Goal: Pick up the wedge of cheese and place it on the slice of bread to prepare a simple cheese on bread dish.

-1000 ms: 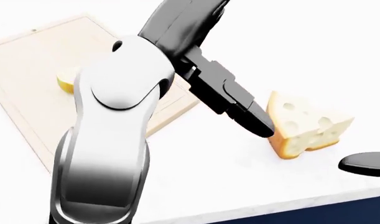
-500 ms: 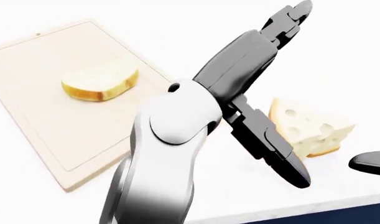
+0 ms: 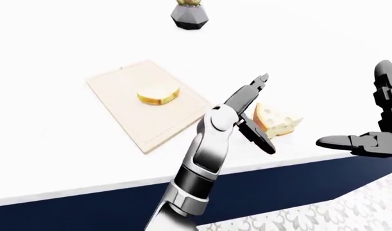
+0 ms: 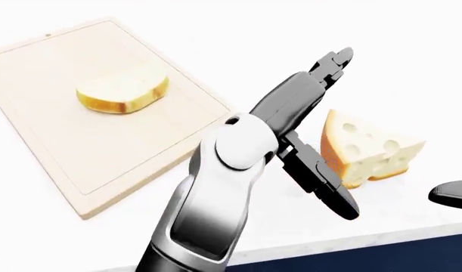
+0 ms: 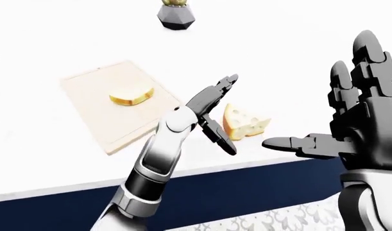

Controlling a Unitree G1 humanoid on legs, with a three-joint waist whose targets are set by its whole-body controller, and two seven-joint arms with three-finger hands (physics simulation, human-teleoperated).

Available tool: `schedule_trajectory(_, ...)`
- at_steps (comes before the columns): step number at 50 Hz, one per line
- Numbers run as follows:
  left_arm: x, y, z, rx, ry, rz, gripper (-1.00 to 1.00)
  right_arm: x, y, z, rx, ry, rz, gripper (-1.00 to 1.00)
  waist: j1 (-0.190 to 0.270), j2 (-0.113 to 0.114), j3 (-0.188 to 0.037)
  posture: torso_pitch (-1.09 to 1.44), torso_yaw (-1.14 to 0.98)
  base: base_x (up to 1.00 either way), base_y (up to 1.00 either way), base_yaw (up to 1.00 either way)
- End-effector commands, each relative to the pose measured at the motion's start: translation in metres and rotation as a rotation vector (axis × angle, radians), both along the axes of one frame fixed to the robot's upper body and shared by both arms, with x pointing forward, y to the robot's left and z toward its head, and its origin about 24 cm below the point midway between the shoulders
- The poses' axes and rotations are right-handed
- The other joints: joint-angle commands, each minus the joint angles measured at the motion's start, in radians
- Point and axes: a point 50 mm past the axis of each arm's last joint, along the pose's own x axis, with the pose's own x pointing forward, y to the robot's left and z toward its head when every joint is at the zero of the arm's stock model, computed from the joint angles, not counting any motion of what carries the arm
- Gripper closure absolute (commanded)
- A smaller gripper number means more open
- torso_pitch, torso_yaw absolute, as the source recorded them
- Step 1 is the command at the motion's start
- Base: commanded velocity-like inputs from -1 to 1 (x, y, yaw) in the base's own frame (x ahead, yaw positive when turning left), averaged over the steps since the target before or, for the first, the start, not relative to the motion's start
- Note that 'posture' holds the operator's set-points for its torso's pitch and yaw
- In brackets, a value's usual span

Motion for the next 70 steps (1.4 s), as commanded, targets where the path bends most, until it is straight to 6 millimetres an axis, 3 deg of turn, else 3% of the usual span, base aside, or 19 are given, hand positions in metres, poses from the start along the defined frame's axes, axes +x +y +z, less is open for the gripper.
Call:
schedule_trajectory(1, -0.005, -0.007, 0.024, -0.043, -0.1, -0.031, -1.0, -0.005, 0.002, 0.01, -0.03, -0.059, -0.009, -1.0, 0.0, -0.008, -0.023, 0.0, 0.0, 0.0, 0.0, 0.0)
schedule_trajectory(11, -0.009, -0.014, 0.019, -0.029, -0.086, -0.052, -0.96, -0.005, 0.0, 0.009, -0.027, -0.059, -0.012, -1.0, -0.001, -0.008, -0.024, 0.0, 0.0, 0.0, 0.0, 0.0)
schedule_trajectory(16, -0.007, -0.014, 0.014, -0.017, -0.078, -0.05, -0.66, -0.006, 0.0, 0.009, -0.026, -0.06, -0.013, -1.0, -0.002, -0.008, -0.025, 0.0, 0.0, 0.0, 0.0, 0.0)
schedule_trajectory(26, -0.009, -0.017, 0.008, -0.002, -0.071, -0.06, -0.39, -0.007, -0.001, 0.009, -0.026, -0.06, -0.014, -1.0, -0.002, -0.008, -0.026, 0.0, 0.0, 0.0, 0.0, 0.0)
schedule_trajectory(37, -0.009, -0.016, 0.019, -0.024, -0.09, -0.049, 0.54, -0.005, 0.0, 0.009, -0.027, -0.059, -0.012, -1.0, -0.002, -0.008, -0.027, 0.0, 0.0, 0.0, 0.0, 0.0)
schedule_trajectory(38, -0.009, -0.015, 0.021, -0.029, -0.092, -0.046, 0.82, -0.005, 0.0, 0.009, -0.027, -0.059, -0.011, -1.0, -0.002, -0.008, -0.026, 0.0, 0.0, 0.0, 0.0, 0.0)
schedule_trajectory(40, -0.009, -0.014, 0.024, -0.034, -0.097, -0.044, 1.0, -0.005, 0.0, 0.009, -0.028, -0.06, -0.011, -1.0, -0.002, -0.007, -0.026, 0.0, 0.0, 0.0, 0.0, 0.0)
schedule_trajectory(49, -0.011, -0.011, 0.036, -0.052, -0.114, -0.04, 1.0, -0.006, 0.001, 0.011, -0.029, -0.063, -0.008, -1.0, -0.001, -0.006, -0.025, 0.0, 0.0, 0.0, 0.0, 0.0)
schedule_trajectory(55, -0.012, -0.002, 0.066, -0.094, -0.154, -0.026, 1.0, -0.005, 0.002, 0.011, -0.029, -0.065, -0.005, -1.0, -0.002, -0.005, -0.021, 0.0, 0.0, 0.0, 0.0, 0.0)
schedule_trajectory(62, -0.002, 0.026, 0.106, -0.156, -0.205, 0.038, 1.0, -0.006, 0.003, 0.016, -0.031, -0.07, -0.003, -1.0, -0.002, 0.001, -0.016, 0.0, 0.0, 0.0, 0.0, 0.0)
schedule_trajectory(70, 0.009, 0.068, 0.136, -0.197, -0.254, 0.124, 1.0, -0.004, 0.005, 0.017, -0.033, -0.068, -0.002, -1.0, -0.005, 0.011, -0.012, 0.0, 0.0, 0.0, 0.0, 0.0)
